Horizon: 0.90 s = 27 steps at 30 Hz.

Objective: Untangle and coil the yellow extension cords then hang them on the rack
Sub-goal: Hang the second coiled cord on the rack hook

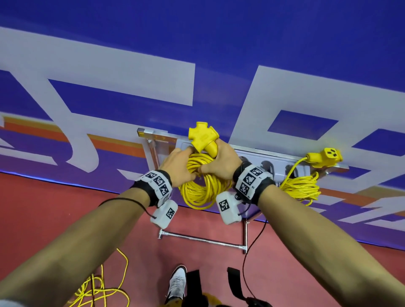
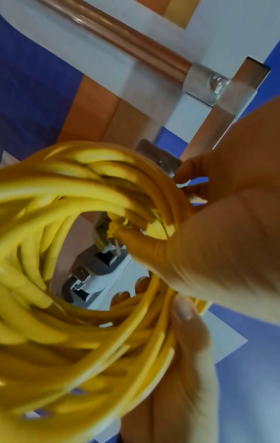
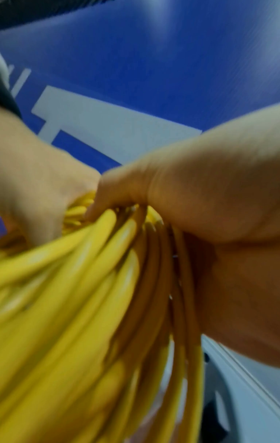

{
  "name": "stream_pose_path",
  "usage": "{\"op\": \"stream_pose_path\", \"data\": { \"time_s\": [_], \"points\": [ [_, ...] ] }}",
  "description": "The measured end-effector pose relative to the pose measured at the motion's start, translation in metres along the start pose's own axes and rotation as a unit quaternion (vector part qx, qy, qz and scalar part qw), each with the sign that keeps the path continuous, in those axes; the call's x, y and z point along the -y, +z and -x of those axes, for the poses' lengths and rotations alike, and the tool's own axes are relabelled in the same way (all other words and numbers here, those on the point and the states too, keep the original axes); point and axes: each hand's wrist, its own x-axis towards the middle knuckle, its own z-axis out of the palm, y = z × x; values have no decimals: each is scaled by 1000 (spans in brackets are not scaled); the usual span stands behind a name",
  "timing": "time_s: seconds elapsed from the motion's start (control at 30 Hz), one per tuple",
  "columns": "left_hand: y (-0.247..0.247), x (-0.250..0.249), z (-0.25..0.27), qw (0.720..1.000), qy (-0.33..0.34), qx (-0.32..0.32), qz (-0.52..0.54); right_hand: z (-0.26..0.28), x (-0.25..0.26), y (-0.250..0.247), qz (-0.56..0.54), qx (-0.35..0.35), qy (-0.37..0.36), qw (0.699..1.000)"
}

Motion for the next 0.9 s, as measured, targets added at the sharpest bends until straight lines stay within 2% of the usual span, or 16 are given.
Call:
{"op": "stream_pose_path", "data": {
  "time_s": [0.23,0.33,0.4,0.47,0.57,0.7,0.8,0.9],
  "points": [
    [0,5,-10,999,32,-36,15,6,-3,15,-63,-52,42,996],
    [0,3,-9,998,9,-63,17,3,-9,12,-80,-16,23,996],
    [2,3,-9,998,-11,-69,11,4,-9,5,-151,10,30,988],
    [3,3,-8,997,-22,-66,13,4,-8,-9,-202,-14,50,978],
    [2,5,-7,996,-38,-65,47,4,-11,-38,-216,-53,85,971],
    [3,6,-5,991,-54,-81,93,29,-10,-57,-219,-8,168,961],
    [7,9,-3,989,-55,-91,101,50,-12,-58,-197,59,234,950],
    [8,7,-2,985,-73,-112,108,59,-20,-49,-184,71,232,953]
  ]
}}
